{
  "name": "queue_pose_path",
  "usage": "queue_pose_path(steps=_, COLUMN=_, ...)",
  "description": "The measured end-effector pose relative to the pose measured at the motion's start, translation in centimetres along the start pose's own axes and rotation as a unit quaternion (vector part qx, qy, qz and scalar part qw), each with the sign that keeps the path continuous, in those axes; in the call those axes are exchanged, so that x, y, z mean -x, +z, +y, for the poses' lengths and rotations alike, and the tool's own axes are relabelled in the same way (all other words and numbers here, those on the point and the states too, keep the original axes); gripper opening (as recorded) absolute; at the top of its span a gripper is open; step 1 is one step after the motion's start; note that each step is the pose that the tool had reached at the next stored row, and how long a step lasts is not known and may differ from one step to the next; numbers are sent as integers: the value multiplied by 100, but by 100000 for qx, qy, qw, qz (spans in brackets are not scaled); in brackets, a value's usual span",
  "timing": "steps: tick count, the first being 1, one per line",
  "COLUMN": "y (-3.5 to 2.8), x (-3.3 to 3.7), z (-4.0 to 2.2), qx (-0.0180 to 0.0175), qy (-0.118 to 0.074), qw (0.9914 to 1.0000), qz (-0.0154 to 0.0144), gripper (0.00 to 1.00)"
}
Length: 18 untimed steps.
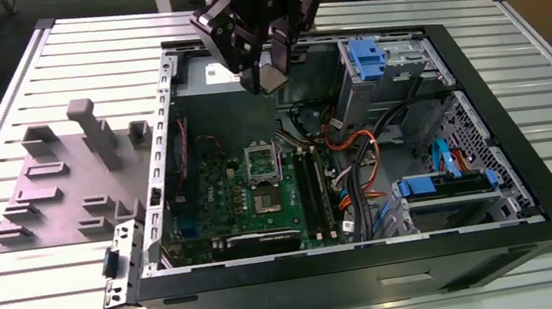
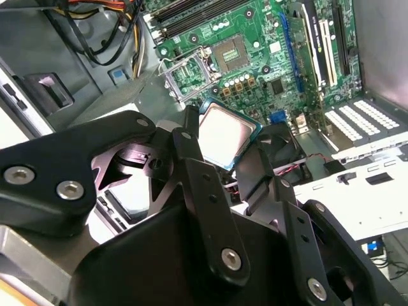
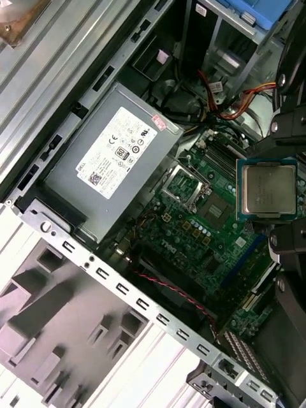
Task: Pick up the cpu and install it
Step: 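Place the cpu into insertion slot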
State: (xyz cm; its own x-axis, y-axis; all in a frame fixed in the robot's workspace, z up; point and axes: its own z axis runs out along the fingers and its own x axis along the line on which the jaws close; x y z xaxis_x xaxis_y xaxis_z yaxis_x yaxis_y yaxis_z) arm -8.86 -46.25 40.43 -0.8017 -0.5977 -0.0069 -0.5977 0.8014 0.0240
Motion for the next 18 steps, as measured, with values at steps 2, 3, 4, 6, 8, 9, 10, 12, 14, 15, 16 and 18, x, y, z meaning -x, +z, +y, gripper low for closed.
queue_pose_path(steps=2, y=0, x=0, z=1, qx=4, qy=-636, qw=99998, qz=15, gripper=47)
queue_pose_path(steps=3, y=0, x=-1, z=1, qx=5, qy=-863, qw=99996, qz=19, gripper=47)
queue_pose_path(steps=4, y=0, x=-1, z=1, qx=6, qy=-981, qw=99995, qz=21, gripper=47)
queue_pose_path(steps=6, y=0, x=-1, z=0, qx=9, qy=-1062, qw=99994, qz=24, gripper=47)
queue_pose_path(steps=8, y=0, x=-1, z=1, qx=9, qy=-1092, qw=99994, qz=26, gripper=47)
queue_pose_path(steps=9, y=0, x=-1, z=1, qx=10, qy=-1101, qw=99994, qz=26, gripper=47)
queue_pose_path(steps=10, y=0, x=-1, z=1, qx=9, qy=-1110, qw=99994, qz=25, gripper=47)
queue_pose_path(steps=12, y=0, x=-1, z=1, qx=10, qy=-1165, qw=99993, qz=25, gripper=47)
queue_pose_path(steps=14, y=0, x=-1, z=0, qx=9, qy=-1266, qw=99992, qz=29, gripper=47)
queue_pose_path(steps=15, y=1, x=-1, z=1, qx=11, qy=-1332, qw=99991, qz=28, gripper=47)
queue_pose_path(steps=16, y=0, x=-1, z=1, qx=10, qy=-1400, qw=99990, qz=33, gripper=47)
queue_pose_path(steps=18, y=0, x=-1, z=1, qx=11, qy=-1535, qw=99988, qz=36, gripper=47)
